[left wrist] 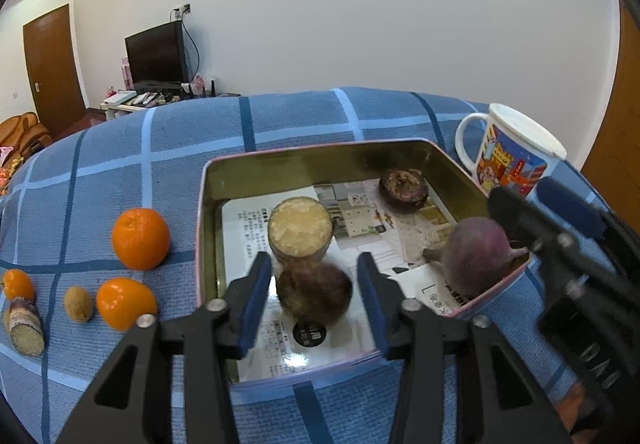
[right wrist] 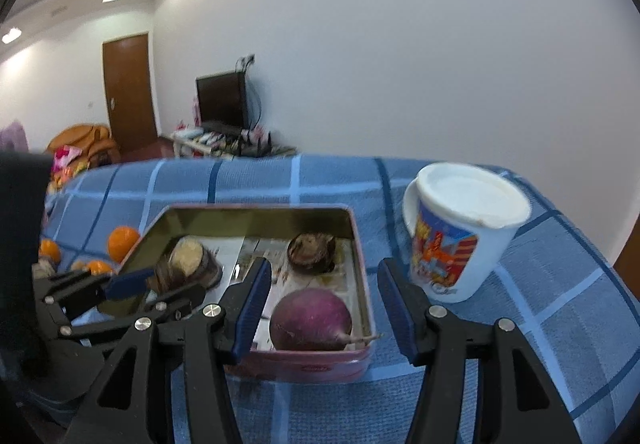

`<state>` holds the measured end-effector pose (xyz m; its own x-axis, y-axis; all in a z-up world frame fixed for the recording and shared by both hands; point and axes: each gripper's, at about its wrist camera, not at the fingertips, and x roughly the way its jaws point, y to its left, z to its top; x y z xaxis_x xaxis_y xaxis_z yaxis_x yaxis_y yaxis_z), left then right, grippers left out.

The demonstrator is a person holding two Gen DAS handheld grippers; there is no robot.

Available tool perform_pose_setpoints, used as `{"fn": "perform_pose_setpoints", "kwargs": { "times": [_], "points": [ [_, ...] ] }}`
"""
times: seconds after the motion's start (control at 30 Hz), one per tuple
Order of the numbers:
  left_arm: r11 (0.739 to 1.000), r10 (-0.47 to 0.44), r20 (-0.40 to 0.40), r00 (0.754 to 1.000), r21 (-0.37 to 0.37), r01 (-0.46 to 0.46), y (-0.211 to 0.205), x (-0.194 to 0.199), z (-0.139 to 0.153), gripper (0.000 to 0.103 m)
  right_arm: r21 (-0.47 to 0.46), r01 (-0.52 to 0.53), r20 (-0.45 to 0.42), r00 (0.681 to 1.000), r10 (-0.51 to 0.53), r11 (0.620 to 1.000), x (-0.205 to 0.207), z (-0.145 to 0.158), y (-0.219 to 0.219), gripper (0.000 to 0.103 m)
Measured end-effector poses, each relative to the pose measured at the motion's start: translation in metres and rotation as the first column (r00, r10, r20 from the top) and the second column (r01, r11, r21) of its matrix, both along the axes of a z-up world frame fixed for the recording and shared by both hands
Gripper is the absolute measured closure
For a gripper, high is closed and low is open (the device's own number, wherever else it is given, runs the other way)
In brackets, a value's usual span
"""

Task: Organize fruits
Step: 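Lower the beet into the tin and open the right tool while the left tool releases the brown fruit there, then withdraw both tools from the tin back toward the remaining fruits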

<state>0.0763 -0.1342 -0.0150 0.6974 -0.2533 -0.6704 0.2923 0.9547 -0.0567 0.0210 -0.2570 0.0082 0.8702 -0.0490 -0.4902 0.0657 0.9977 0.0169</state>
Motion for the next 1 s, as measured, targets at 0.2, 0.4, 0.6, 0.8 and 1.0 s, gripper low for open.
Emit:
{"fn": "perform_pose_setpoints", "kwargs": {
  "times": [0.2, 0.4, 0.6, 0.8, 1.0],
  "points": [
    [0.999, 0.022, 0.083, 0.996, 0.025, -0.024, 0.0, -0.013, 0.009, 0.011, 0.105, 0.023, 0.03, 0.999, -0.026, 0.994, -0.003, 0.006, -0.017, 0.033],
    [0.997, 0.058, 0.172, 0.983, 0.034, -0.065, 0.007, -0.025, 0.018, 0.0, 0.162, 0.02, 0.028, 0.999, -0.025, 0.987, -0.003, 0.007, -0.023, 0.032],
    [0.993, 0.1, 0.215, 0.972, 0.035, -0.11, 0.016, -0.028, 0.022, 0.0, 0.137, 0.041, 0.057, 0.997, -0.049, 0.99, -0.007, 0.009, -0.021, 0.032],
    [0.981, 0.14, 0.276, 0.951, 0.088, -0.17, 0.02, -0.034, 0.025, 0.0, 0.141, 0.024, 0.15, 0.988, -0.045, 0.99, -0.018, 0.015, -0.024, 0.032],
    [0.976, 0.16, 0.296, 0.942, 0.093, -0.195, 0.026, -0.037, 0.027, 0.0, 0.127, 0.031, 0.19, 0.98, -0.055, 0.991, -0.023, 0.017, -0.024, 0.032]
  ]
}}
